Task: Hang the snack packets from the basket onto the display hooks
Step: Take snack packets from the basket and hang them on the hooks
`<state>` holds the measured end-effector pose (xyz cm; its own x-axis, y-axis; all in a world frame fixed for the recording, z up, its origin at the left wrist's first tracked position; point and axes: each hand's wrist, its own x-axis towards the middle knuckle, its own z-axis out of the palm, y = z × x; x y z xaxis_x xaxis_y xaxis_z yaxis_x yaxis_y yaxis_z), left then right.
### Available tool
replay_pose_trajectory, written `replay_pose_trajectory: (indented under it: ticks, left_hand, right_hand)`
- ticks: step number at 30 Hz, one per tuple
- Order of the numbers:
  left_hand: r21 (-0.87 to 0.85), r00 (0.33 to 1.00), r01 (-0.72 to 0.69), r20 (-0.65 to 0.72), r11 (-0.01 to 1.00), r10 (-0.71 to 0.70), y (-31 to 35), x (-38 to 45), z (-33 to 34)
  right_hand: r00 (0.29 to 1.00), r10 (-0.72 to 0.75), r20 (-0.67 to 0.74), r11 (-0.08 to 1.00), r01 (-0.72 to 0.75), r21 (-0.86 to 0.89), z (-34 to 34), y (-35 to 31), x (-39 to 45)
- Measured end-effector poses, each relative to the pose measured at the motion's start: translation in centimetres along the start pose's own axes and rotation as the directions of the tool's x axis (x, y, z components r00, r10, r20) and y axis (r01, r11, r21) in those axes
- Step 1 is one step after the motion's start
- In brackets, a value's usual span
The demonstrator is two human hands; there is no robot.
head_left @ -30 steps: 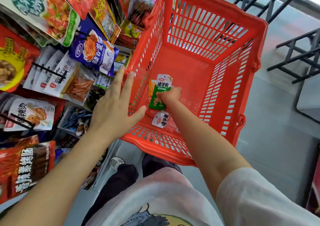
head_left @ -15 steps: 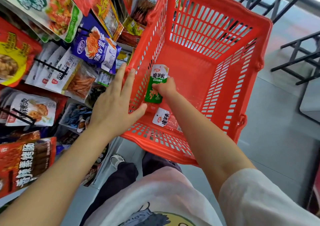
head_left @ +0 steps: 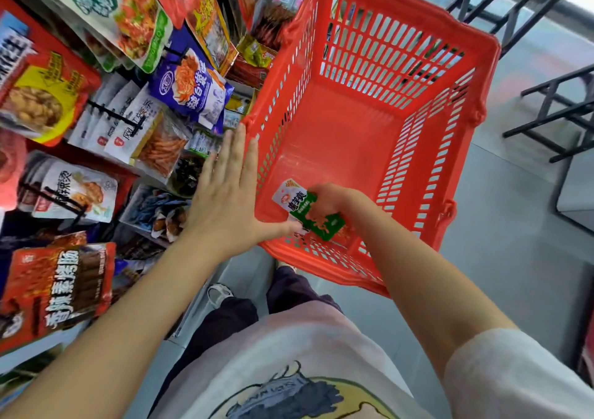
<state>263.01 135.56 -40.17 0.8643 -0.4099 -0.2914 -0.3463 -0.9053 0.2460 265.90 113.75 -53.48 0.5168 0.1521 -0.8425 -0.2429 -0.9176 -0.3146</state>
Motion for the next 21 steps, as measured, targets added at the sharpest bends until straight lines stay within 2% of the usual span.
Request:
replay_pose_trajectory:
  ticks: [4,6,7,9,11,13,15,17,18,19,21]
  left_hand:
    - [-0.002,0.999,0.007,-0.032,1.000,-0.007,0.0,0.0,0.3]
    - [-0.031,0.999,0.005,-0.042,1.000,-0.007,0.1,0.0,0.1]
    - [-0.052,0.999,0.001,-0.041,0.999,-0.003,0.1,0.0,-0.3]
    - [-0.150,1.000,0.016,-0.019,0.989,-0.019,0.1,0.0,-1.2]
    - [-0.360,0.996,0.081,-0.010,0.929,-0.090,0.0,0.4,-3.2]
    - [-0.632,0.981,0.125,-0.038,0.765,-0.192,0.6,0.9,-6.4]
    - [-0.896,0.978,0.067,-0.028,0.440,-0.206,1.8,1.1,-10.7]
    - [-0.995,0.992,-0.008,-0.020,0.101,-0.121,3.2,0.7,-15.6]
    - [-1.000,0.997,-0.029,-0.029,-0.001,-0.076,3.8,0.1,-18.2]
    - [-0.997,0.997,-0.061,-0.058,-0.047,-0.054,4.1,-0.5,-20.6]
    - [-0.988,0.986,-0.146,-0.140,-0.058,-0.094,4.1,-2.5,-25.2]
  right_hand:
    - [1.000,0.000,-0.021,0.998,0.001,0.060,0.4,0.4,0.0]
    - [0.996,-0.019,-0.085,0.972,0.038,0.230,-0.8,0.4,-0.7]
    - [0.990,-0.037,-0.138,0.923,0.087,0.376,-1.7,0.3,-1.3]
    - [0.964,-0.094,-0.248,0.743,0.234,0.627,-4.5,-0.4,-3.5]
    - [0.917,-0.198,-0.347,0.557,0.396,0.730,-7.9,-2.2,-6.6]
    - [0.832,-0.341,-0.438,0.387,0.549,0.741,-11.3,-5.2,-10.6]
    - [0.709,-0.436,-0.554,0.248,0.686,0.684,-14.2,-9.1,-15.2]
    - [0.595,-0.471,-0.651,0.166,0.784,0.598,-16.6,-13.1,-19.6]
    - [0.539,-0.474,-0.697,0.140,0.827,0.544,-17.6,-15.1,-21.8]
    - [0.482,-0.468,-0.741,0.132,0.867,0.481,-18.5,-16.8,-23.7]
    - [0.363,-0.496,-0.788,0.171,0.931,0.322,-20.1,-20.1,-27.3]
